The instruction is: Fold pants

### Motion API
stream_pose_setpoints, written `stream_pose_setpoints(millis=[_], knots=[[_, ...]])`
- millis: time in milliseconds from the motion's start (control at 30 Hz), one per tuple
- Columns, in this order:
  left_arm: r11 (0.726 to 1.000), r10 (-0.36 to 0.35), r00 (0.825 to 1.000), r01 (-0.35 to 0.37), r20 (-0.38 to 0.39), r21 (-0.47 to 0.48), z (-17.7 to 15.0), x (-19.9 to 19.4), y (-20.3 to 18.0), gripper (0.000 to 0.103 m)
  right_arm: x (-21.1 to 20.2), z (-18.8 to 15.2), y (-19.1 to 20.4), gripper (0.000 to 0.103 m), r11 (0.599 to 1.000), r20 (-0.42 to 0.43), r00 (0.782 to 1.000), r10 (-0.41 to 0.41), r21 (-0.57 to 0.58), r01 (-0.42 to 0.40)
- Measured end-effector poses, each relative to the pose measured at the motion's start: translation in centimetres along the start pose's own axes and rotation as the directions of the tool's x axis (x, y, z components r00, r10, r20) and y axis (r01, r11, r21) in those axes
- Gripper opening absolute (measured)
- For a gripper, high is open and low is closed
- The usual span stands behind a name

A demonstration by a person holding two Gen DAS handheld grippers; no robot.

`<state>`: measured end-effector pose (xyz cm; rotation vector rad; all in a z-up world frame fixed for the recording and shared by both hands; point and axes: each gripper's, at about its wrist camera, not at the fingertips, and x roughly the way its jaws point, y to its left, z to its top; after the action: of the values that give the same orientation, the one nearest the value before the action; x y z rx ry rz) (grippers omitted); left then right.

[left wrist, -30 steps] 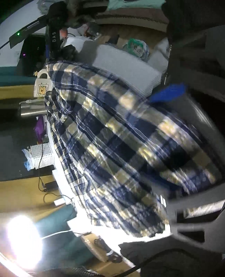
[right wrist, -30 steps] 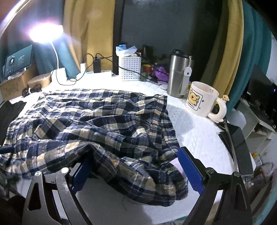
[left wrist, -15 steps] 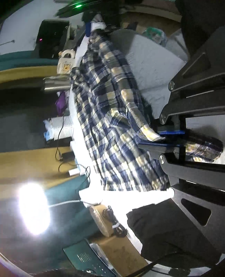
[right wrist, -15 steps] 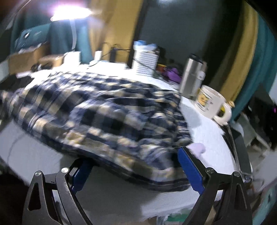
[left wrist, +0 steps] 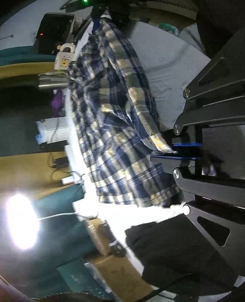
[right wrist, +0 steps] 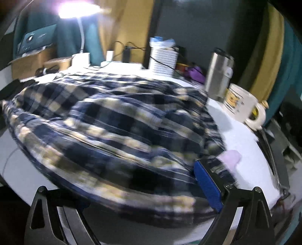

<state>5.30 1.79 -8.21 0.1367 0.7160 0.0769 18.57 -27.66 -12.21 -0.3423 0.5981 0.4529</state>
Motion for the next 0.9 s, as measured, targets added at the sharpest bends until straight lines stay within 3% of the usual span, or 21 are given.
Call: stream_pose_setpoints(millis=[133, 267, 333, 400, 467, 500, 600, 900], knots=[[0.999, -0.012, 0.998, 0.015, -0.056, 0.05, -0.6, 1.3, -1.4, 0.009, 0.0, -0.1, -1.1, 0.095, 1.0, -0.006, 1.0, -0.028, 0.005, 0.028], [0.989, 0.061, 0.998, -0.06, -0.003, 0.133, -1.2, 1.4, -2.7, 0.017, -0.6, -0.3, -2.0, 0.095, 0.998, 0.02, 0.998, -0.06, 0.032, 0.06], [0.99, 0.061, 0.998, -0.06, 0.001, 0.129, -1.2, 1.4, -2.5, 0.017, -0.9, -0.6, -2.5, 0.084, 0.996, 0.033, 0.997, -0.077, 0.044, 0.075], [0.993, 0.044, 0.999, -0.044, 0.0, 0.113, -1.2, 1.3, -2.1, 0.017, -1.0, -1.0, -3.1, 0.051, 0.993, 0.027, 0.995, -0.094, 0.071, 0.092], [0.995, 0.021, 1.0, -0.021, 0.003, 0.093, -1.1, 1.1, -1.7, 0.01, -1.4, -1.3, -3.8, 0.031, 0.992, 0.025, 0.997, -0.067, 0.112, 0.064], [0.997, 0.003, 1.0, -0.003, 0.002, 0.08, -1.0, 0.9, -1.5, 0.005, -1.6, -1.4, -4.0, 0.028, 0.991, 0.023, 0.998, -0.065, 0.119, 0.062], [0.998, -0.028, 0.999, 0.026, 0.027, 0.065, -0.4, -0.1, -1.4, 0.004, -2.3, -1.5, -3.7, 0.022, 0.991, 0.022, 0.997, -0.074, 0.111, 0.071], [0.997, -0.071, 0.986, 0.065, 0.15, 0.042, 2.1, -5.3, -0.7, 0.004, -6.6, -0.4, -4.2, 0.021, 0.982, 0.094, 0.991, -0.094, 0.17, 0.077]])
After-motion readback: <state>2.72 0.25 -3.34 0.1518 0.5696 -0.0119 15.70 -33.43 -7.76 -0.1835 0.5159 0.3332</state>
